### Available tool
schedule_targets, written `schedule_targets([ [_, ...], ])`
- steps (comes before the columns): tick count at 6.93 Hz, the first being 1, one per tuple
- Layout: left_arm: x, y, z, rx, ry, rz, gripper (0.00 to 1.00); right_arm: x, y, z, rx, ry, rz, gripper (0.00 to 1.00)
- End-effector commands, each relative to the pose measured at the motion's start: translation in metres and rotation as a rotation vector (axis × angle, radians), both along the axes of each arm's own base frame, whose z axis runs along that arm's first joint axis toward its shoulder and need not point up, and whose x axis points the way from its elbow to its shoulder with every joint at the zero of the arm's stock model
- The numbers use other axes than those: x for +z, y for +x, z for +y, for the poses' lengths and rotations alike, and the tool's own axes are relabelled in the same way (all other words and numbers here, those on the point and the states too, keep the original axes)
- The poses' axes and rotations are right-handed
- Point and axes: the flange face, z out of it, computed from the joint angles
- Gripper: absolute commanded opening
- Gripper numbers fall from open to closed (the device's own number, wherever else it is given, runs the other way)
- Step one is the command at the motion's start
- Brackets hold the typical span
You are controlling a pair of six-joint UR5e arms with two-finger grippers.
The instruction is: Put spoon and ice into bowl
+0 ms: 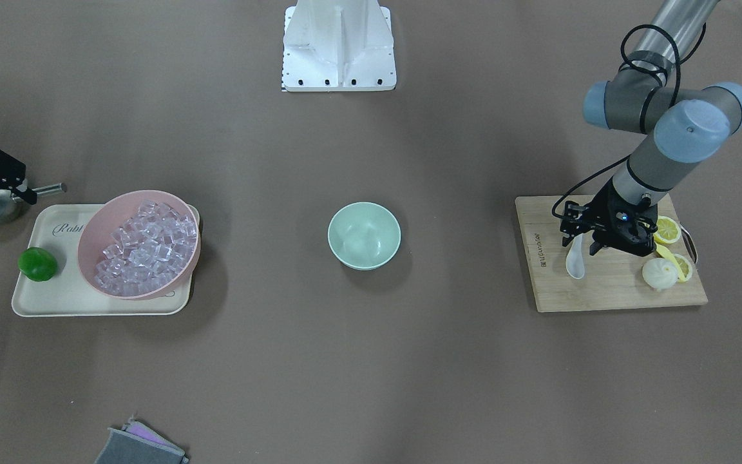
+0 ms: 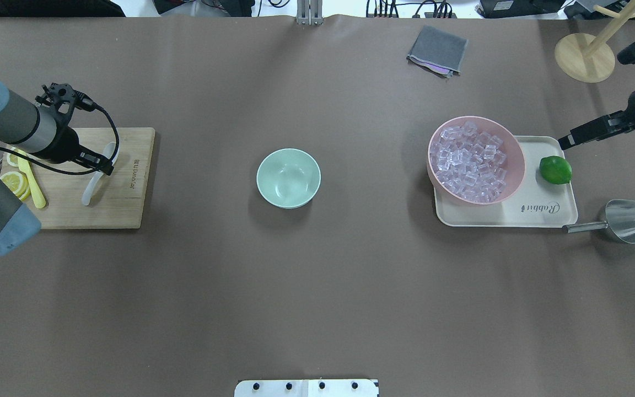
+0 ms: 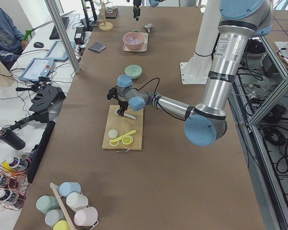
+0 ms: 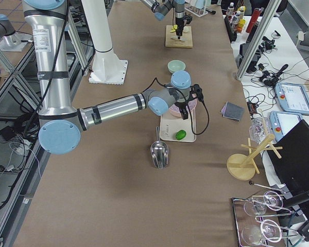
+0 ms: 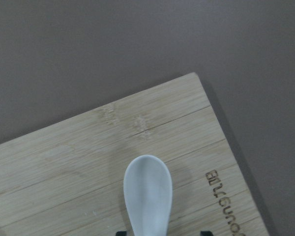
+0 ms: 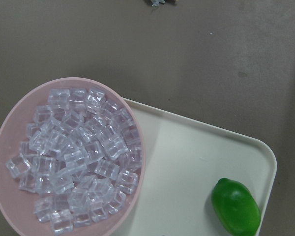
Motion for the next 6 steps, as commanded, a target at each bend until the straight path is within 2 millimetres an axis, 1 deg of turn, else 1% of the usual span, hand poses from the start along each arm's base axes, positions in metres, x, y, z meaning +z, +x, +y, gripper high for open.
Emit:
schedule_targets([
  [1, 0.008, -0.002, 0.005, 0.004, -0.017, -0.004, 0.48, -0.021, -0.019, 0.005, 0.011, -0.027, -0.019, 1.00],
  [2, 0.009, 0.001, 0.006, 0.004, -0.024, -0.005, 0.35, -0.023, -0.020, 0.006, 0.010, -0.020, -0.020, 1.00],
  [3, 0.012, -0.001, 0.008, 0.005, -0.028, -0.007, 0.24, -0.023, -0.024, 0.007, 0.005, -0.019, -0.018, 1.00],
  [4, 0.015, 0.000, 0.012, 0.011, -0.033, -0.009, 0.03, -0.023, -0.035, 0.008, 0.011, -0.019, 0.000, 1.00],
  [5, 0.015, -0.001, 0.012, 0.011, -0.032, -0.008, 0.00, -0.027, -0.043, 0.007, 0.013, -0.009, 0.005, 1.00],
  [6, 0.004, 0.001, 0.010, 0.012, -0.018, 0.004, 0.00, -0.031, -0.049, 0.007, 0.014, -0.016, 0.002, 1.00],
])
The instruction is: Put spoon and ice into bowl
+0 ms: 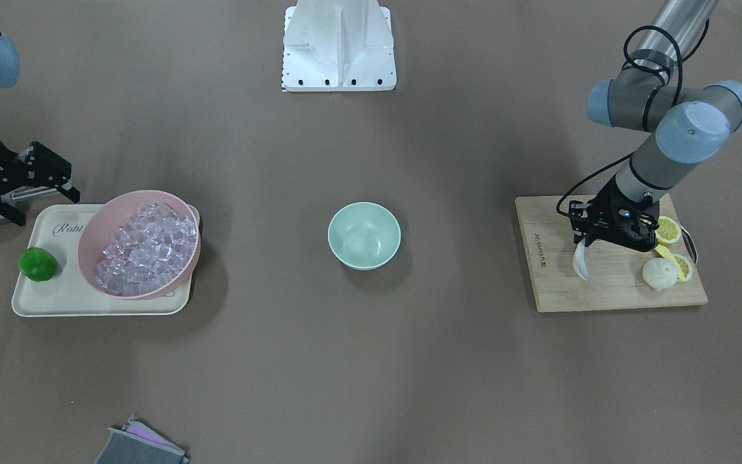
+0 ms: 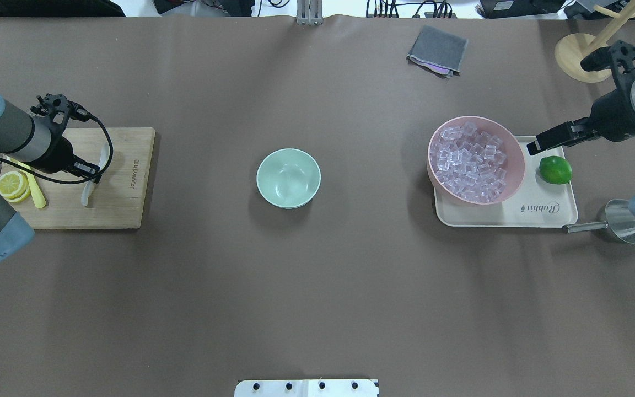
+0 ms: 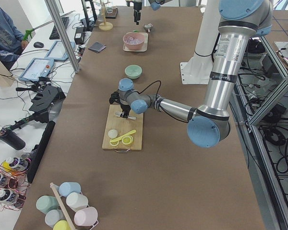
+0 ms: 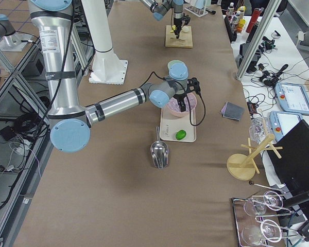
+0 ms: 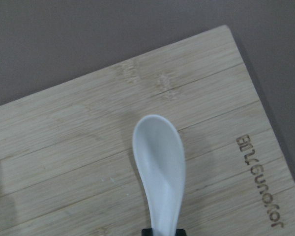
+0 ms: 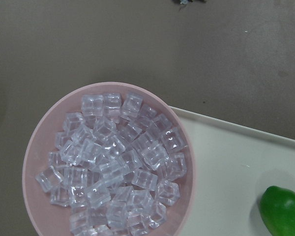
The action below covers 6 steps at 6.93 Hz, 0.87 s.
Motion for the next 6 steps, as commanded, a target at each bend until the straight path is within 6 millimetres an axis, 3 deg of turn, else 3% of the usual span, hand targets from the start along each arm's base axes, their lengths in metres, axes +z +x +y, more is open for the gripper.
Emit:
schedule_targets([
  [1, -0.040, 0.003, 0.003, 0.011, 0.019, 0.063, 0.00, -0.014, -0.023, -0.005, 0.013, -0.002, 0.002, 1.00],
  [2, -0.107, 0.016, -0.004, -0.032, -0.041, 0.173, 0.00, -0.020, -0.038, -0.005, 0.021, 0.003, 0.013, 1.00],
  [3, -0.169, 0.055, -0.006, -0.054, -0.073, 0.245, 0.00, -0.025, -0.047, -0.006, 0.027, 0.011, 0.023, 1.00],
  [5, -0.250, 0.154, 0.020, -0.096, -0.079, 0.294, 0.00, -0.017, -0.070, -0.007, 0.016, 0.017, 0.048, 0.99],
  [6, -0.267, 0.191, 0.039, -0.101, -0.108, 0.304, 0.00, -0.019, -0.081, -0.007, 0.013, 0.028, 0.057, 0.98],
])
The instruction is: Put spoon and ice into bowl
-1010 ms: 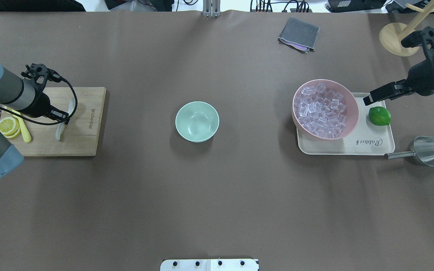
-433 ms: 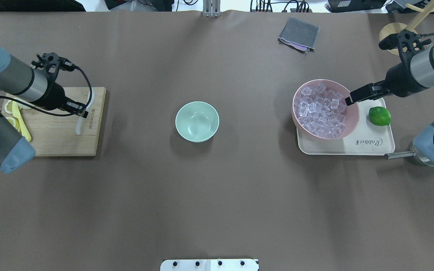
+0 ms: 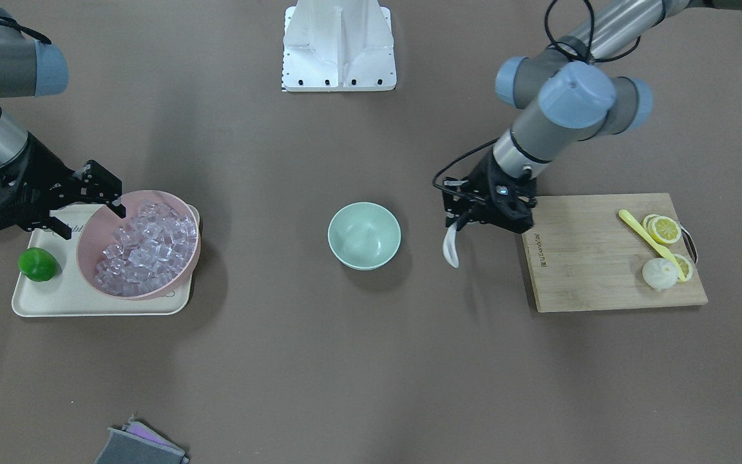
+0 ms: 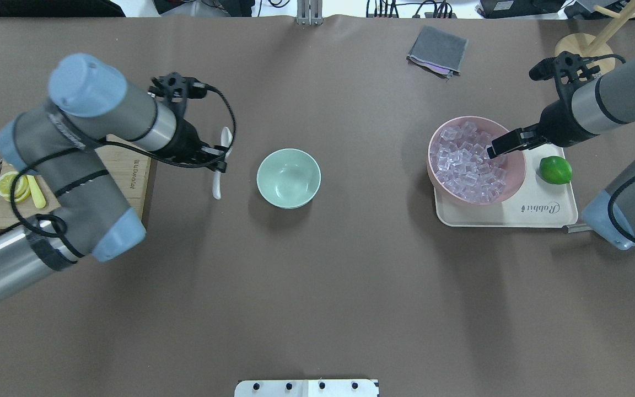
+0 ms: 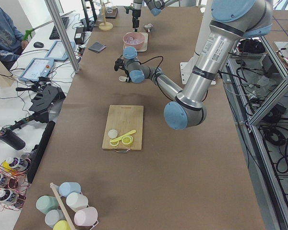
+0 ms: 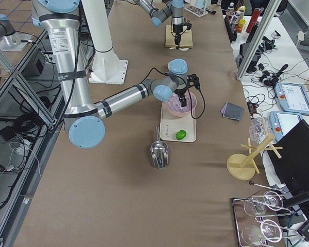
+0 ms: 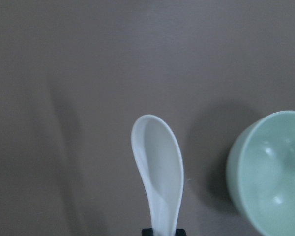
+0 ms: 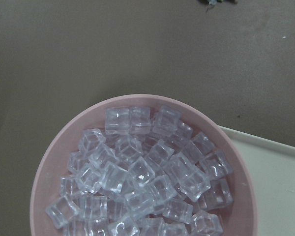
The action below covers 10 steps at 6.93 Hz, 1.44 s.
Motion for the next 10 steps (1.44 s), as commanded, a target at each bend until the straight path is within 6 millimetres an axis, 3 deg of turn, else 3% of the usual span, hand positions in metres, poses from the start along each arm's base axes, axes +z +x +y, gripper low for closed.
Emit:
schedule_targets([
  [1, -0.060, 0.063, 0.025, -0.030, -0.048, 0.053, 0.00, -0.002, -0.021, 0.000, -0.004, 0.009, 0.013, 0.98],
  [2, -0.066, 0.074, 0.022, -0.040, -0.051, 0.048, 0.00, -0.004, -0.030, 0.001, -0.015, 0.007, 0.014, 0.98],
  [3, -0.068, 0.079, 0.025, -0.061, -0.042, 0.045, 0.71, -0.005, -0.038, -0.001, -0.012, -0.003, 0.013, 0.98],
  [4, -0.073, 0.078, 0.024, -0.095, -0.065, 0.059, 0.98, -0.004, -0.048, 0.002, -0.004, 0.005, 0.027, 0.98],
  [5, -0.083, 0.074, 0.026, -0.104, -0.071, 0.076, 0.98, -0.007, -0.054, 0.004, 0.002, 0.004, 0.026, 0.95],
  [6, -0.071, 0.054, 0.019, -0.124, -0.064, 0.070, 0.98, -0.010, -0.057, 0.003, 0.006, -0.004, 0.023, 0.86],
  [7, -0.048, 0.015, 0.016, -0.149, -0.065, 0.066, 0.98, -0.013, -0.062, 0.000, 0.017, -0.020, 0.017, 0.71],
  [9, -0.019, -0.054, 0.036, -0.132, -0.019, 0.072, 0.98, -0.017, -0.087, -0.012, 0.026, -0.042, 0.023, 0.68],
  [10, -0.014, -0.060, 0.040, -0.133, -0.024, 0.069, 0.98, -0.024, -0.088, -0.014, 0.024, -0.035, 0.013, 0.68],
])
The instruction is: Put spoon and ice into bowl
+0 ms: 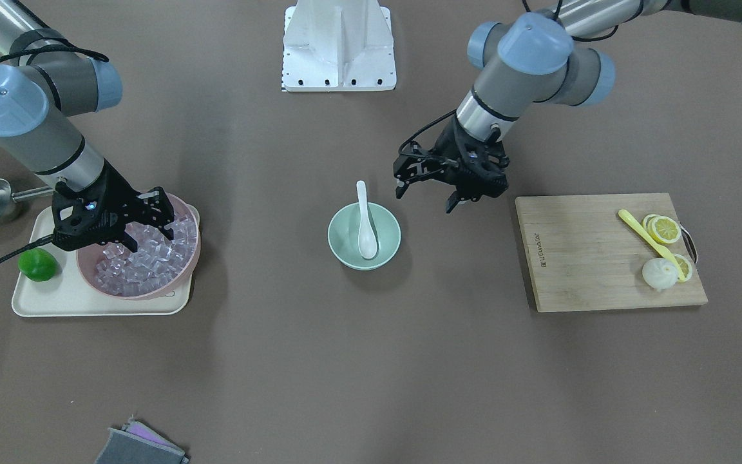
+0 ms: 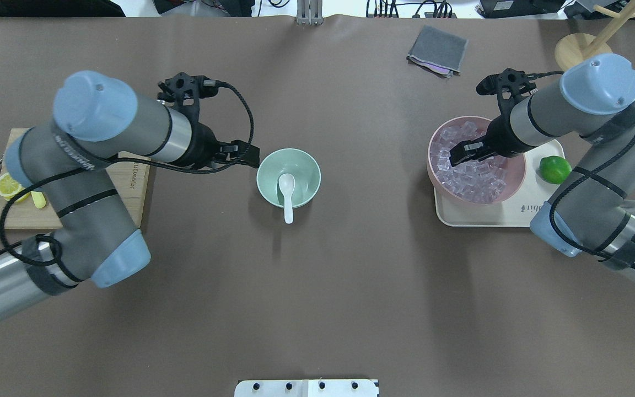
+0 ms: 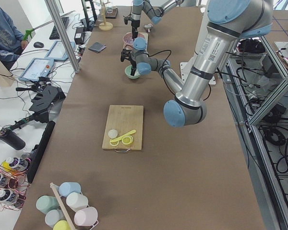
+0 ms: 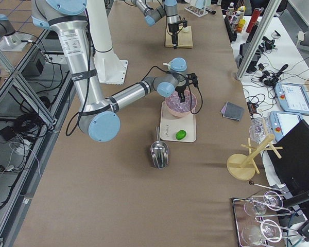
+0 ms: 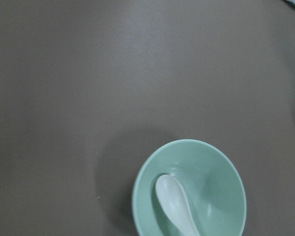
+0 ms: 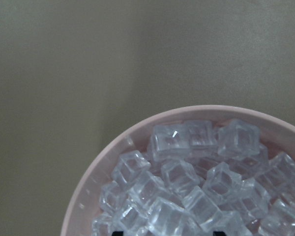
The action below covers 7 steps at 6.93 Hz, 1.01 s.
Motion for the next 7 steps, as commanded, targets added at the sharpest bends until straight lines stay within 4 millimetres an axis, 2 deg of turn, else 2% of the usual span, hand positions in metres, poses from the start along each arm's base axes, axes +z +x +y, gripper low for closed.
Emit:
schedule_targets([
  [1, 0.0105, -0.0211, 0.0080, -0.002, 0.001, 0.000, 0.98, -0.0024, -0.0086, -0.0030, -0.001, -0.001, 0.001, 0.68],
  [2, 0.0119, -0.0206, 0.0070, -0.008, -0.005, -0.003, 0.98, 0.0022, -0.0123, -0.0042, -0.011, 0.002, 0.009, 0.67],
  [3, 0.0155, -0.0195, 0.0055, -0.012, -0.009, -0.010, 0.98, -0.0012, -0.0094, -0.0026, -0.045, 0.046, 0.009, 0.57],
  [4, 0.0162, -0.0192, 0.0052, -0.013, -0.010, -0.011, 0.98, 0.0004, -0.0085, -0.0044, -0.133, 0.188, 0.042, 0.50],
  [5, 0.0171, -0.0188, 0.0048, -0.013, -0.012, -0.013, 0.98, 0.0003, -0.0085, -0.0044, -0.205, 0.292, 0.060, 0.48],
  [7, 0.0179, -0.0187, 0.0020, -0.033, -0.005, -0.020, 0.98, 0.0035, -0.0071, -0.0061, -0.265, 0.380, 0.084, 0.47],
])
